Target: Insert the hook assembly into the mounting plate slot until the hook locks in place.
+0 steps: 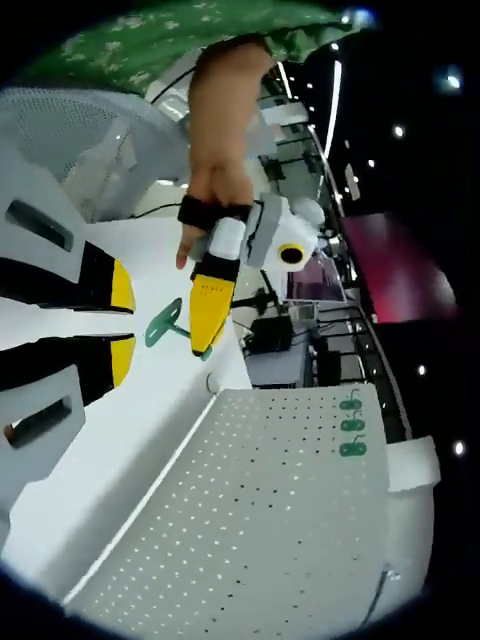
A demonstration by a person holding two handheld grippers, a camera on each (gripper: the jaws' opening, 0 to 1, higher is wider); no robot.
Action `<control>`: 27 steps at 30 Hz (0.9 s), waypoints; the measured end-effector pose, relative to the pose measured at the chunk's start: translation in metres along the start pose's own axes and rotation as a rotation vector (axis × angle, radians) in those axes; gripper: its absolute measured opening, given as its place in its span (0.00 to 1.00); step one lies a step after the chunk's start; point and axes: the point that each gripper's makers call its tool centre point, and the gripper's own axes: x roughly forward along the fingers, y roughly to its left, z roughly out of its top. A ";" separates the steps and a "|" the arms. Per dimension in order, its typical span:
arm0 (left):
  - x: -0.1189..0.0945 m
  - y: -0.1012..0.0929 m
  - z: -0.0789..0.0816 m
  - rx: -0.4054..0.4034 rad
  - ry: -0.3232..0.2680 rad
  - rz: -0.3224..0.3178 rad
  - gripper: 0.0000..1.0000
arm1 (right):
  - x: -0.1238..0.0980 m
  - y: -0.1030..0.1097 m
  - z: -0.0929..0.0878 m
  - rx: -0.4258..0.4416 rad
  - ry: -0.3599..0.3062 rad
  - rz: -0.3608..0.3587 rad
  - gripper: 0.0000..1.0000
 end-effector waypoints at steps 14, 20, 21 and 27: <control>-0.003 -0.026 0.015 0.213 -0.073 -0.030 0.02 | -0.006 0.004 0.025 0.286 -0.108 0.084 0.08; -0.004 -0.029 0.020 0.228 -0.101 -0.037 0.02 | -0.008 0.004 0.030 0.380 -0.136 0.113 0.08; -0.004 -0.029 0.020 0.228 -0.103 -0.039 0.02 | -0.008 0.005 0.030 0.384 -0.136 0.115 0.08; -0.005 -0.033 0.025 0.218 -0.133 -0.055 0.02 | -0.009 0.005 0.035 0.488 -0.172 0.149 0.08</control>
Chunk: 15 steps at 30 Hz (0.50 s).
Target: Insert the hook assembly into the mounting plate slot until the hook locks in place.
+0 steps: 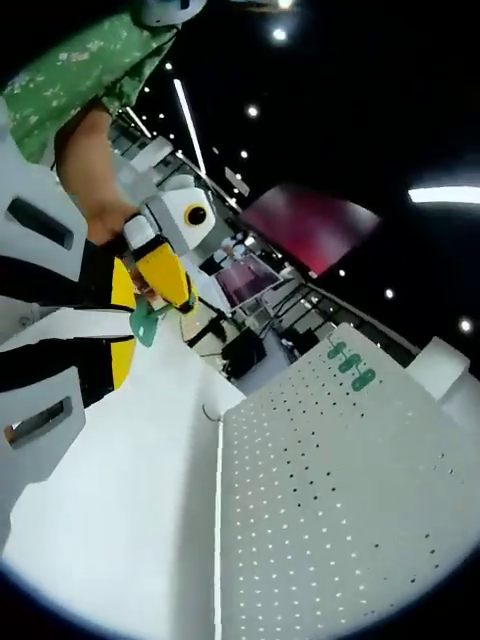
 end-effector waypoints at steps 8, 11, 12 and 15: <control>0.000 -0.004 0.000 0.021 0.004 -0.012 0.02 | -0.001 -0.003 0.001 0.035 -0.001 -0.010 0.07; 0.000 -0.004 -0.001 0.030 0.008 -0.011 0.02 | -0.001 -0.005 0.002 0.050 -0.008 -0.025 0.05; -0.001 -0.004 -0.001 0.036 0.012 -0.010 0.02 | -0.002 -0.005 0.003 0.056 -0.012 -0.029 0.04; -0.003 -0.004 -0.003 0.062 0.028 -0.004 0.02 | -0.004 -0.009 0.007 0.050 -0.027 -0.050 0.02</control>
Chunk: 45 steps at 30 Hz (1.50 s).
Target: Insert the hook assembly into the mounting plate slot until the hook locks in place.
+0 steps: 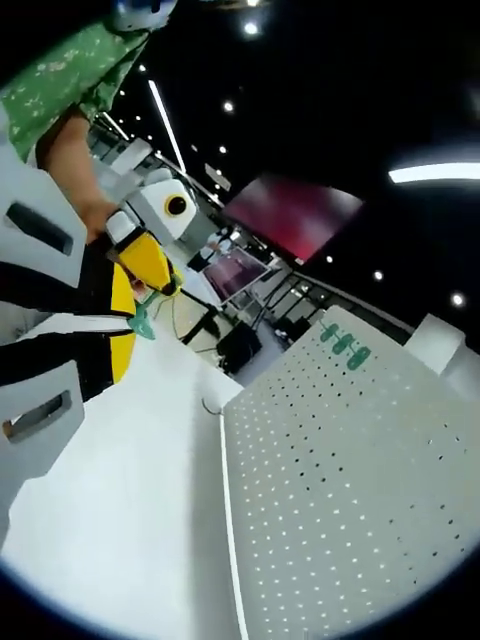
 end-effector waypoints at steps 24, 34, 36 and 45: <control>0.006 -0.014 0.005 0.148 0.042 0.020 0.02 | 0.000 0.001 0.008 0.008 -0.021 -0.026 0.04; 0.011 -0.005 -0.009 0.323 0.174 0.140 0.03 | -0.007 -0.009 0.027 -0.122 -0.104 -0.113 0.01; 0.013 -0.003 -0.013 0.352 0.214 0.175 0.03 | -0.009 -0.007 0.028 -0.175 -0.096 -0.127 0.00; 0.019 0.005 -0.011 0.308 0.204 0.249 0.03 | -0.006 -0.007 0.039 -0.451 -0.088 -0.234 0.00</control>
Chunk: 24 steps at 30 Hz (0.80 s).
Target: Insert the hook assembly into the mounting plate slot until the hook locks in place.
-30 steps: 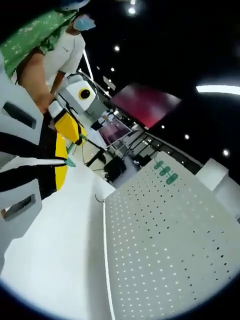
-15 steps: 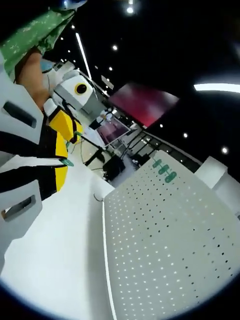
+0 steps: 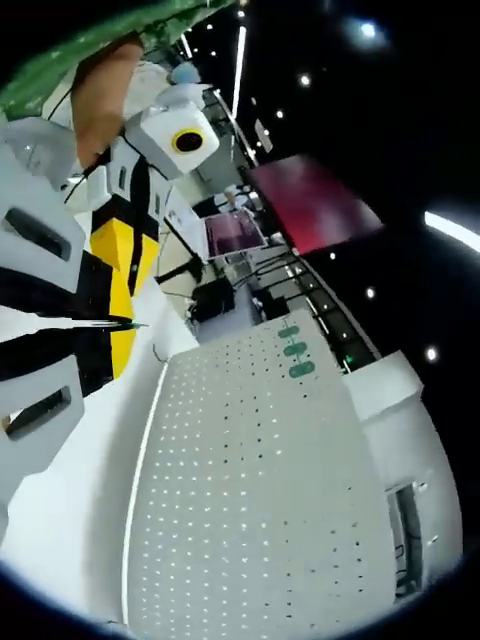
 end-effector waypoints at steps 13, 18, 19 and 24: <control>0.005 0.006 0.002 0.105 0.005 0.068 0.04 | 0.000 0.007 0.012 -0.083 -0.008 -0.015 0.00; 0.004 0.008 0.002 0.112 0.008 0.084 0.04 | 0.001 0.011 0.012 -0.129 0.007 -0.020 0.00; 0.004 0.009 0.002 0.110 0.007 0.087 0.04 | 0.001 0.011 0.011 -0.130 0.009 -0.021 0.00; 0.003 0.009 0.002 0.134 0.010 0.091 0.04 | 0.002 0.010 0.011 -0.127 0.015 -0.020 0.00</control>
